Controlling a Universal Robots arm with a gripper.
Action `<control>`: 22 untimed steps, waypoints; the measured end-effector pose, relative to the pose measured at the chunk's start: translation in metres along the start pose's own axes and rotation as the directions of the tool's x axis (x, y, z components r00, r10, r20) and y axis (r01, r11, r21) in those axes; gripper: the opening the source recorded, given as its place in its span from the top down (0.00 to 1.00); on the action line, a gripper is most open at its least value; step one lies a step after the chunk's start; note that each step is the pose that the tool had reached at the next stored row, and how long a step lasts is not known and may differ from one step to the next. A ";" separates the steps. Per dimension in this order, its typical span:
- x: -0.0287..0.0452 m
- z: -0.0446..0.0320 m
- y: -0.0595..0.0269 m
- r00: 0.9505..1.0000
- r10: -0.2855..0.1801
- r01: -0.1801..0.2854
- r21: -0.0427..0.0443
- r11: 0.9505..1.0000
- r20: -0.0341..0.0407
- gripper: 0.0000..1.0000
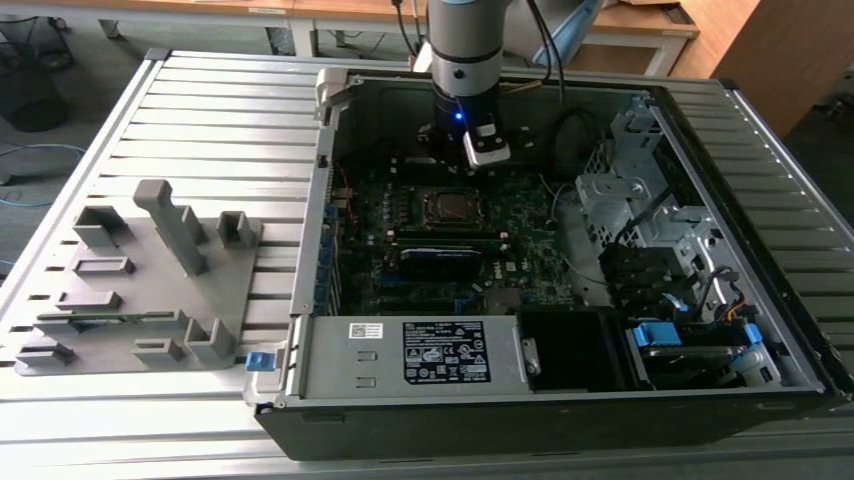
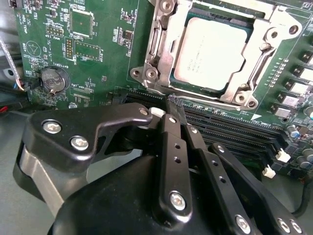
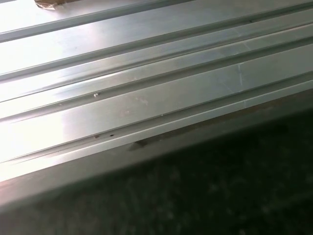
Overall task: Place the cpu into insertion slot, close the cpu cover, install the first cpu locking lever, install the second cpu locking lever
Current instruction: 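Install the first cpu locking lever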
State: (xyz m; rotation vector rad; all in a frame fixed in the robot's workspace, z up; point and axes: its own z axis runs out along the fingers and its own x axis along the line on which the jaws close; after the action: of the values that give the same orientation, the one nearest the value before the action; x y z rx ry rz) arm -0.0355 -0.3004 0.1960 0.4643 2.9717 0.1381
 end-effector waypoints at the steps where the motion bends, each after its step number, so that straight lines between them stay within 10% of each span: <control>1: 0.0001 0.0003 -0.0001 1.000 0.000 0.000 -0.001 1.000 0.001 0.89; 22: -0.0006 -0.0081 0.0006 1.000 0.000 0.001 -0.004 1.000 0.008 0.89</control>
State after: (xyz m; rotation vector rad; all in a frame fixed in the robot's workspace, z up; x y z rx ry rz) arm -0.0360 -0.3006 0.2041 0.4625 2.9630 0.1414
